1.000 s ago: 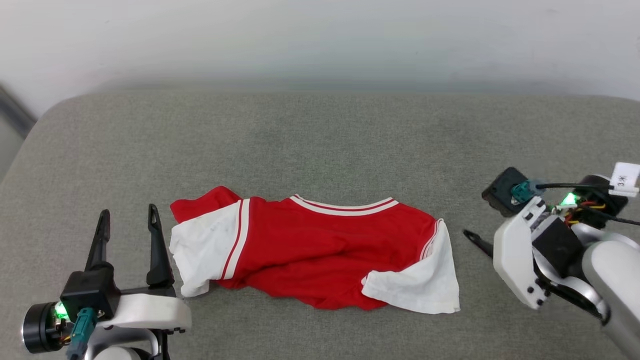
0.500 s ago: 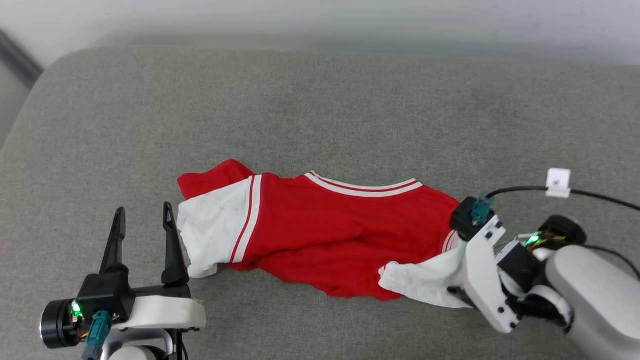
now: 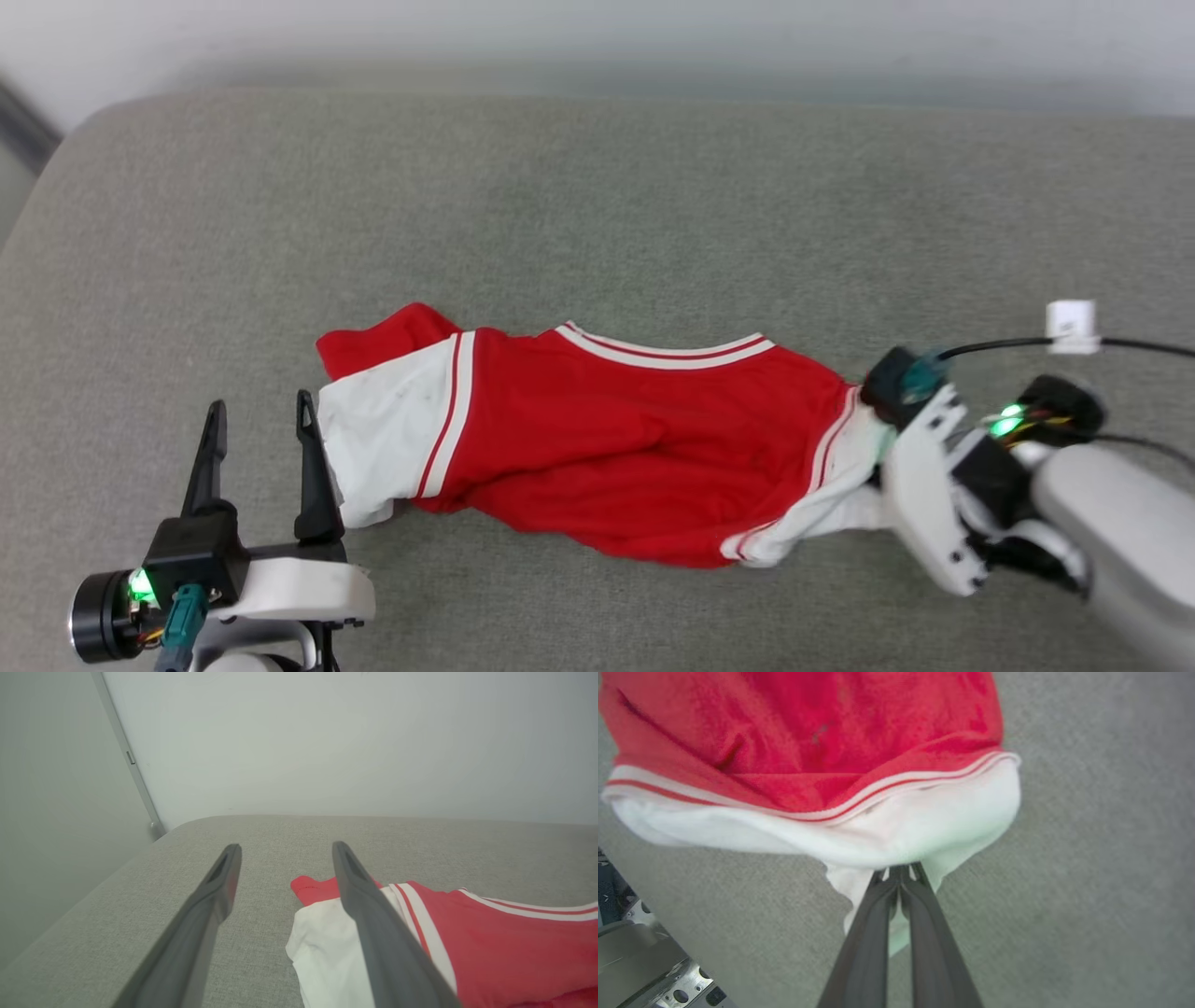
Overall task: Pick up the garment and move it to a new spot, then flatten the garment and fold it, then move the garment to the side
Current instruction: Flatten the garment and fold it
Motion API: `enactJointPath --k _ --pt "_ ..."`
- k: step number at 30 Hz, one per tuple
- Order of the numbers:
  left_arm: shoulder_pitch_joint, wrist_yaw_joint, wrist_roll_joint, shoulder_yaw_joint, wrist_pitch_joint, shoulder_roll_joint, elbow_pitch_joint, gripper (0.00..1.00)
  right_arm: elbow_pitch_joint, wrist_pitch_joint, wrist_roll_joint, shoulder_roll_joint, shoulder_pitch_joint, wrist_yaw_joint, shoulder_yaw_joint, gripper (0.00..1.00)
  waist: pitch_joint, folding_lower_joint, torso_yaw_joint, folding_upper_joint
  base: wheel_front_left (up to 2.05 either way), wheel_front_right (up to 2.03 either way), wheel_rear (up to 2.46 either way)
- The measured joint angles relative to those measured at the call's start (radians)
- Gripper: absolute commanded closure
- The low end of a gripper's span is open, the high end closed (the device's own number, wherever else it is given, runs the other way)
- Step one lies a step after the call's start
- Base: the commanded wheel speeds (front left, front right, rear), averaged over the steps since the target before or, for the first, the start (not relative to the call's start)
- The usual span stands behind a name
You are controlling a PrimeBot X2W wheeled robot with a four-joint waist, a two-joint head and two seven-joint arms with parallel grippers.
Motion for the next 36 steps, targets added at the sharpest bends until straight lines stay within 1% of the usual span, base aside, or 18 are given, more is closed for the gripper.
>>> enactJointPath --k 3,6,8,12,14,18,20,23,24,25,27,31,34,36 --pt "0.017 -0.009 0.014 0.013 0.000 -0.009 0.005 0.00 -0.056 -0.007 0.027 -0.092 -0.019 0.000 -0.009 1.00 -0.026 0.0000 -0.016 0.0000 0.00 0.00 0.00" --pt "0.025 -0.019 0.024 0.020 0.000 -0.019 0.005 0.00 -0.116 0.014 0.070 -0.183 -0.017 0.000 -0.030 1.00 -0.045 0.0000 -0.033 0.0000 0.00 0.00 0.00" --pt "0.035 -0.026 0.030 0.026 0.000 -0.025 0.005 0.00 -0.146 0.036 0.118 -0.241 -0.003 0.000 -0.052 1.00 -0.052 0.0000 -0.044 0.0000 0.00 0.00 0.00" --pt "0.037 -0.037 0.039 0.034 0.000 -0.033 0.004 0.00 -0.159 0.074 0.163 -0.346 0.052 0.000 -0.081 1.00 -0.046 0.0000 -0.052 0.0000 0.00 0.00 0.00" --pt "0.035 -0.044 0.040 0.035 0.000 -0.036 0.005 0.00 -0.137 0.086 0.180 -0.365 0.101 0.000 -0.089 1.00 -0.037 0.0000 -0.050 0.0000 0.00 0.00 0.00" --pt "0.030 -0.060 0.049 0.032 0.000 -0.042 0.016 0.00 -0.036 0.086 0.188 -0.367 0.192 0.000 -0.111 1.00 -0.023 -0.0001 -0.042 0.0000 0.00 0.00 0.00" --pt "0.024 -0.065 0.052 0.030 0.000 -0.044 0.021 0.00 0.012 0.076 0.190 -0.357 0.229 0.000 -0.122 1.00 -0.021 0.0000 -0.036 0.0000 0.00 0.00 0.00" --pt "0.022 -0.070 0.058 0.032 0.000 -0.046 0.031 0.00 0.039 0.033 0.195 -0.333 0.251 0.000 -0.149 1.00 -0.026 -0.0001 -0.034 0.0000 0.00 0.00 0.00" --pt "0.022 -0.071 0.058 0.033 0.000 -0.047 0.034 0.00 0.040 0.013 0.193 -0.326 0.258 0.000 -0.159 0.71 -0.031 -0.0001 -0.035 0.0000 0.00 0.00 0.00" --pt "0.023 -0.071 0.060 0.035 0.000 -0.048 0.036 0.00 0.038 -0.017 0.184 -0.318 0.260 0.000 -0.170 0.00 -0.036 -0.0001 -0.036 0.0000 0.00 0.00 0.00" --pt "0.028 -0.072 0.066 0.036 0.000 -0.051 0.041 0.00 0.027 -0.076 0.162 -0.303 0.259 0.000 -0.203 0.00 -0.048 0.0000 -0.038 0.0000 0.00 0.00 0.00" --pt "0.045 -0.075 0.069 0.038 0.000 -0.054 0.054 0.00 -0.011 -0.147 0.127 -0.300 0.266 0.000 -0.274 0.00 -0.079 -0.0001 -0.045 0.0000 0.00 0.00 0.00" --pt "0.052 -0.077 0.076 0.042 0.000 -0.054 0.059 0.00 -0.061 -0.210 0.082 -0.301 0.281 0.000 -0.350 0.00 -0.102 -0.0001 -0.050 0.0000 0.00 0.00 0.00" --pt "0.057 -0.079 0.078 0.045 0.000 -0.053 0.061 0.00 -0.087 -0.268 0.030 -0.286 0.284 0.000 -0.427 0.00 -0.116 -0.0001 -0.055 0.0000 0.00 0.00 0.00"
